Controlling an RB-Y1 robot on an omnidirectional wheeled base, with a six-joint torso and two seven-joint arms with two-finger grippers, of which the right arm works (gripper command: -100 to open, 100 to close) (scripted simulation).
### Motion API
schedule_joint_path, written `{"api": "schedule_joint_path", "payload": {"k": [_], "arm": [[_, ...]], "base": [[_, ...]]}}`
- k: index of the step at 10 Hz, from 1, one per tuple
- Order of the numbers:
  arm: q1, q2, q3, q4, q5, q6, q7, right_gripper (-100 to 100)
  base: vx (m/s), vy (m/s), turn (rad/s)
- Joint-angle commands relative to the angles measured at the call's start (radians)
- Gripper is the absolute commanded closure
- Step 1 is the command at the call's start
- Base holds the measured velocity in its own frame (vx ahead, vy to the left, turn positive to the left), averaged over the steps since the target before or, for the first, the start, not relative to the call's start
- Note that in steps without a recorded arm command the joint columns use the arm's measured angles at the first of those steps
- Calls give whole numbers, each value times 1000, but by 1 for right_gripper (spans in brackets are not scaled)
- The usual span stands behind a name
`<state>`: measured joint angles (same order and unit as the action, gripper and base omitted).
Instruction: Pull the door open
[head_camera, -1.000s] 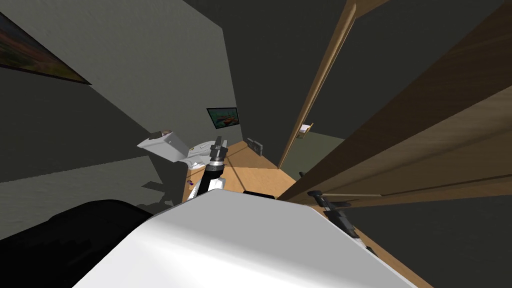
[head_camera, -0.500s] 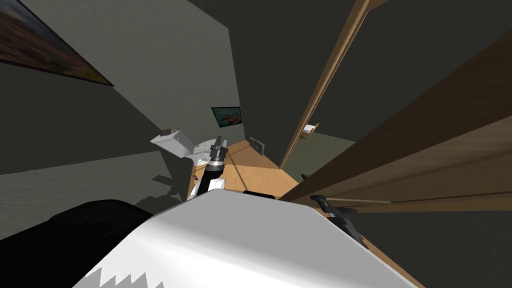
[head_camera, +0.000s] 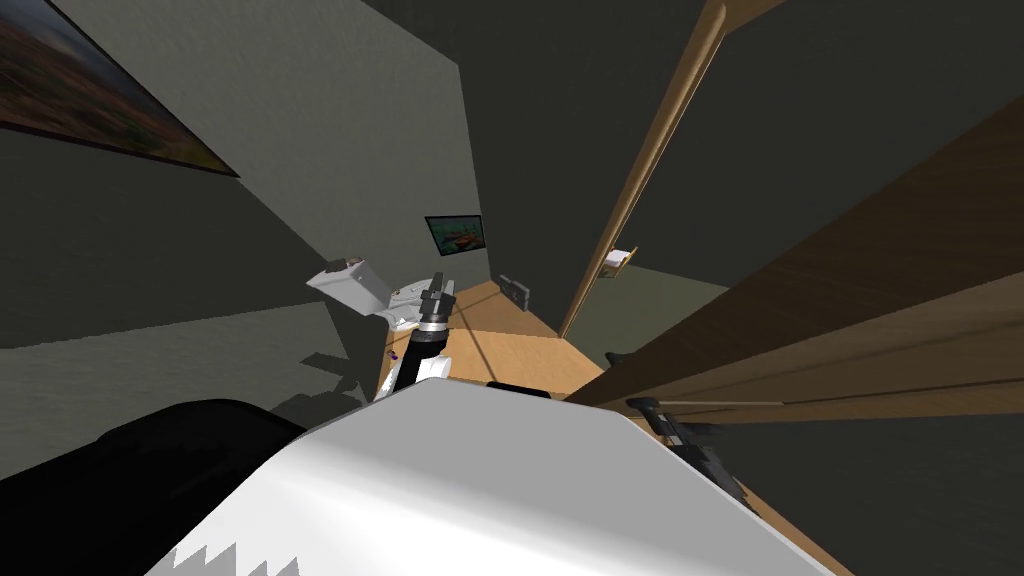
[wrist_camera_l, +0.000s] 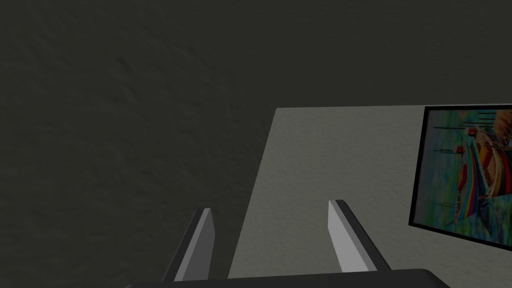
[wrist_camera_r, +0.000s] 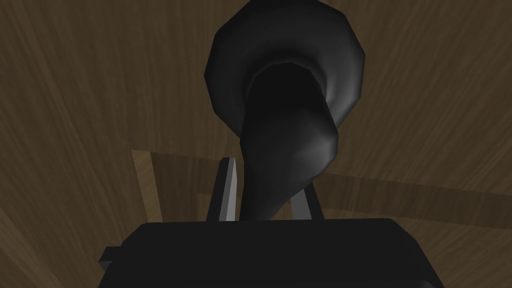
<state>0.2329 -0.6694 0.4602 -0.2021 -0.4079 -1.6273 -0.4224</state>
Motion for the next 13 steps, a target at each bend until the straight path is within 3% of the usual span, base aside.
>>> {"api": "schedule_joint_path", "payload": {"k": [1, 2, 3, 4, 5, 13], "arm": [[22, 2, -3, -50, -2, 12, -4, 100], [16, 2, -3, 24, -2, 12, -4, 100], [13, 2, -3, 58, -2, 7, -4, 100], [22, 2, -3, 57, -2, 12, -4, 100], [-45, 31, 10, 147, 5, -31, -28, 100], [-90, 18, 41, 82, -2, 17, -41, 100]], "base": [[7, -13, -32], [6, -9, 23], [6, 4, 12], [1, 6, -6], [-115, -13, 120], [-207, -57, 133]]}}
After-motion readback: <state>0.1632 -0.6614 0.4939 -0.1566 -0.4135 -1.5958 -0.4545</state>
